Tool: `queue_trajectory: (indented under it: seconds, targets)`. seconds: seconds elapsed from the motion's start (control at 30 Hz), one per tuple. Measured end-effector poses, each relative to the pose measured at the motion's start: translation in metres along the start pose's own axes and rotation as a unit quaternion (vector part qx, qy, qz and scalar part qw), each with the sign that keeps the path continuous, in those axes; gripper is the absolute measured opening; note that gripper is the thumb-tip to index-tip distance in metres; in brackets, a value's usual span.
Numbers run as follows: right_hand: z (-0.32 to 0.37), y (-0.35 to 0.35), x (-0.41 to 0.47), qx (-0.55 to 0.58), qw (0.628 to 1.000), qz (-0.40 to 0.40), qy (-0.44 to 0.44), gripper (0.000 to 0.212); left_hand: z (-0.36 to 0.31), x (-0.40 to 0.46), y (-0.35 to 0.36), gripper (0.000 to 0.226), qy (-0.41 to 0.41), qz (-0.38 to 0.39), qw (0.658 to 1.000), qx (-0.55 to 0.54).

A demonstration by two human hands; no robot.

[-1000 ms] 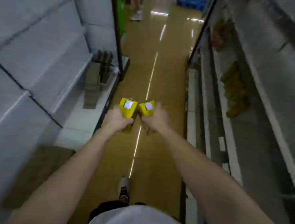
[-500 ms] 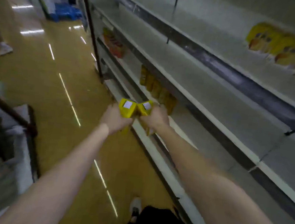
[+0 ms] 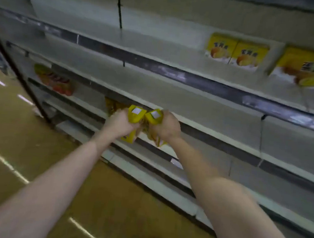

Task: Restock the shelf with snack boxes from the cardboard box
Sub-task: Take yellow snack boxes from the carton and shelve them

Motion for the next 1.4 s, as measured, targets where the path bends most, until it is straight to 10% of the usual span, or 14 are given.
queue_trajectory:
  seconds: [0.57,1.0,1.4]
  targets:
    - [0.062,-0.104,-0.087,-0.016,0.958,-0.206,0.198,0.068,-0.102,0.03,-0.091,0.044,0.272,0.191,0.943,-0.029]
    - [0.047,-0.191,-0.054,-0.06,0.928,-0.3,0.214,0.067,-0.194,0.079,-0.102,0.088,0.255,0.141,0.949,-0.122]
    - [-0.027,-0.256,0.032,-0.106,0.945,-0.254,0.175,0.063,-0.253,0.158,-0.048,0.064,0.264,0.158,0.95,-0.054]
Point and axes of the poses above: each hand's wrist, its own x-axis towards the middle knuckle, its own y-axis out of the palm, z = x × y, the point moved 3 cm from there along x, towards the middle knuckle, and after that the axes turned 15 degrees about -x, right-handed, at the moved point
